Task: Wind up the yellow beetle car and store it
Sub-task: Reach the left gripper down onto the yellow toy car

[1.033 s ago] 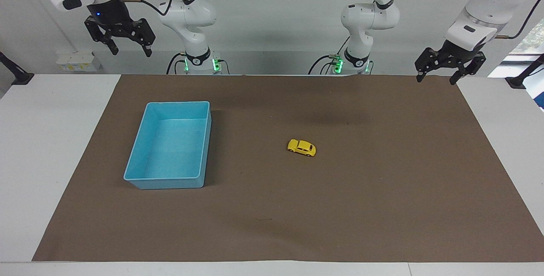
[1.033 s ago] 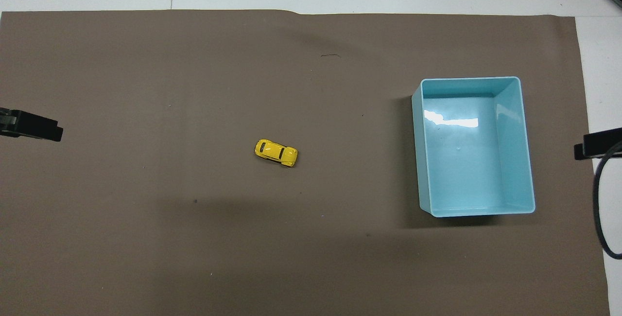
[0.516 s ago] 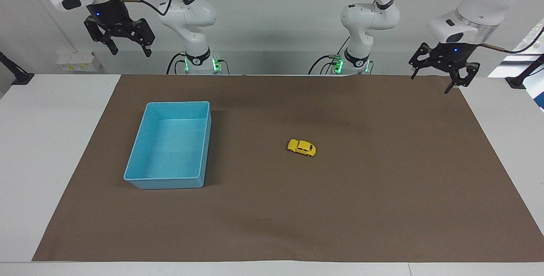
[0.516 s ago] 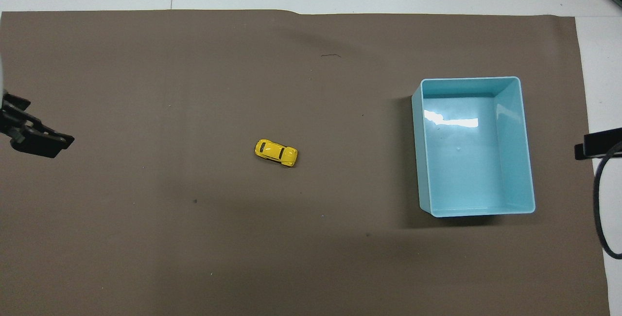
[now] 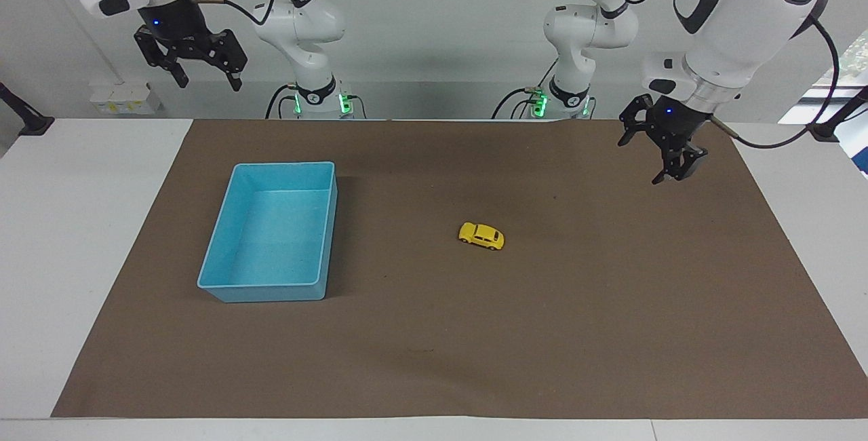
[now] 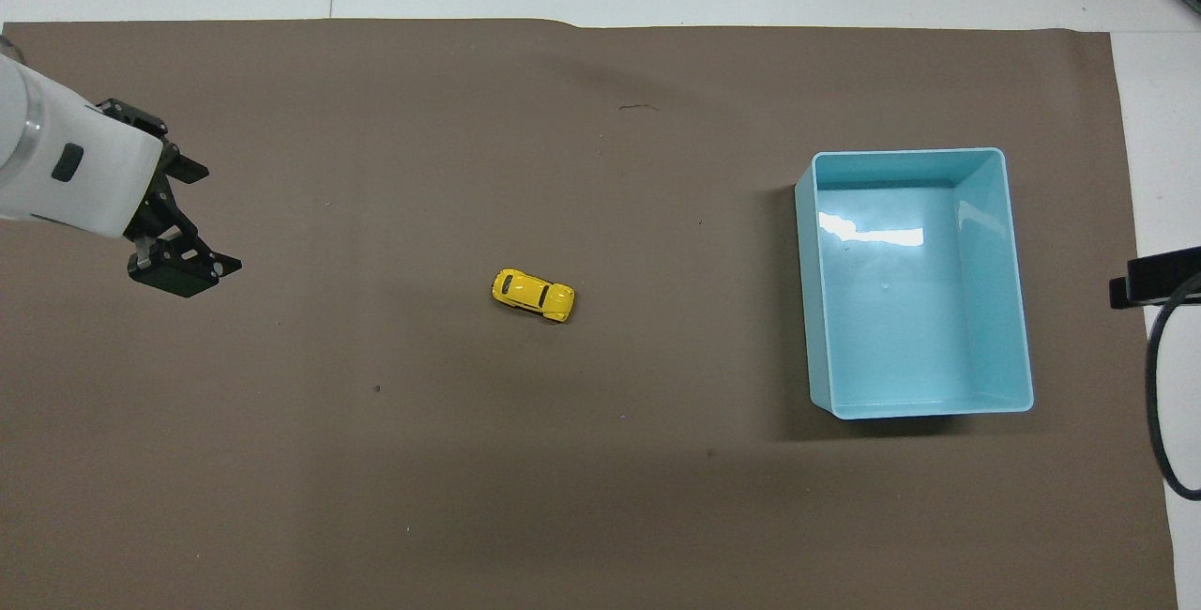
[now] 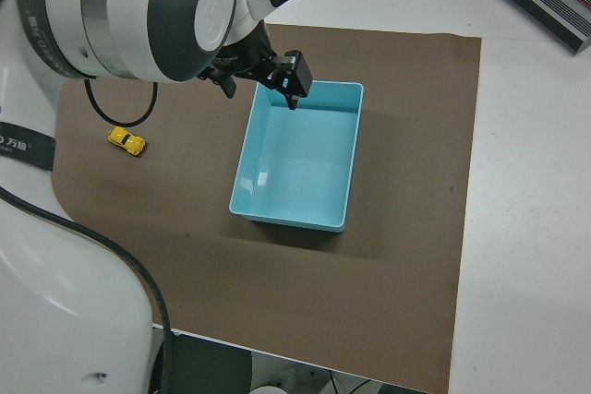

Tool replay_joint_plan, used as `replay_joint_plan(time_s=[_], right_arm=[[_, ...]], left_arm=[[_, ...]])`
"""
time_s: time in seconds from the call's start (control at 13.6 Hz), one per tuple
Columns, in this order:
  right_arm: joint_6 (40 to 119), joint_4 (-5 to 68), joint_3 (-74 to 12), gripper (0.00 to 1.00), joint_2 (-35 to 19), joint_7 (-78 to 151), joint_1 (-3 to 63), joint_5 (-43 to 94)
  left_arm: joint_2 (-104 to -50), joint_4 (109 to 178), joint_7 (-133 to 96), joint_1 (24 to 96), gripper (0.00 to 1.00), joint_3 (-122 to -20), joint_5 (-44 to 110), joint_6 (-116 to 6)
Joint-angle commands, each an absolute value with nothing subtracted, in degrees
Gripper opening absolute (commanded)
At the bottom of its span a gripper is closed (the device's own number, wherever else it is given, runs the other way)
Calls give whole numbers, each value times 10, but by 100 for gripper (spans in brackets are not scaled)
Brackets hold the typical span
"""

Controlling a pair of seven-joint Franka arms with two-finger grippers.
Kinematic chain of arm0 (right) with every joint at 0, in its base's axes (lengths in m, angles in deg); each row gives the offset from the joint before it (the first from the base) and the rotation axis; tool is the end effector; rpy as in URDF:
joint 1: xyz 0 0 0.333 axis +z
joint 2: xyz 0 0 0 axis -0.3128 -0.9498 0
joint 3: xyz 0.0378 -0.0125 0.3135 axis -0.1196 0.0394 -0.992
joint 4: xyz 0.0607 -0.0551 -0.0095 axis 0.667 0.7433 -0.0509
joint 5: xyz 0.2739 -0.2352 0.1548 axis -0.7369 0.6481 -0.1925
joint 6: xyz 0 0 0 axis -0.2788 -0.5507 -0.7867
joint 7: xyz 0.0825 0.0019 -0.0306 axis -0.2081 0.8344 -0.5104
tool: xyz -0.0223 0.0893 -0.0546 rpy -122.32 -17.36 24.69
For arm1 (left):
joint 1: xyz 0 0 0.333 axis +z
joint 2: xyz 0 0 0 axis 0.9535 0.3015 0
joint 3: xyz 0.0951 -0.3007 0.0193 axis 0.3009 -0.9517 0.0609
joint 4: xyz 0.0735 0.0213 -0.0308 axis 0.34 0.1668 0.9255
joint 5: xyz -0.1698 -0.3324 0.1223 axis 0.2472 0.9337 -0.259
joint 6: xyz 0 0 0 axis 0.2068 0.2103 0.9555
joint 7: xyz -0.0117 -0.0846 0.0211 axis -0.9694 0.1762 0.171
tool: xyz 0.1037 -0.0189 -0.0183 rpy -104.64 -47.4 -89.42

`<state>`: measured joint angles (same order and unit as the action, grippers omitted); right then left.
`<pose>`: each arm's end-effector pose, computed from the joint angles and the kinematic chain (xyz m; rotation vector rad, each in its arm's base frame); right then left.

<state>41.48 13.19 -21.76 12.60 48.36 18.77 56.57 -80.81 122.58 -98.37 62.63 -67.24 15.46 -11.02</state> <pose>0.5026 -0.0154 0.6941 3.1353 -0.1597 -0.0276 0.5808 -0.1058 0.5857 2.4393 -1.7941 0.0823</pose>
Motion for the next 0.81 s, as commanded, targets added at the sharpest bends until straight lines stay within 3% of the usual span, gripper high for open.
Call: replay_joint_plan(time_s=[0.0,0.44,0.74], right_arm=[[413,139,-216,100,135,470,182,550],[414,139,-216,100,135,471,182,550],[413,139,-216,100,135,471,182,550]], left_arm=[[-785,1249,-1060,608,100,-665,183,-162],[-703,1271,-1105,527,100,-664,194,-275],[-702,1353,-1099,473,100,-664,194,-380]])
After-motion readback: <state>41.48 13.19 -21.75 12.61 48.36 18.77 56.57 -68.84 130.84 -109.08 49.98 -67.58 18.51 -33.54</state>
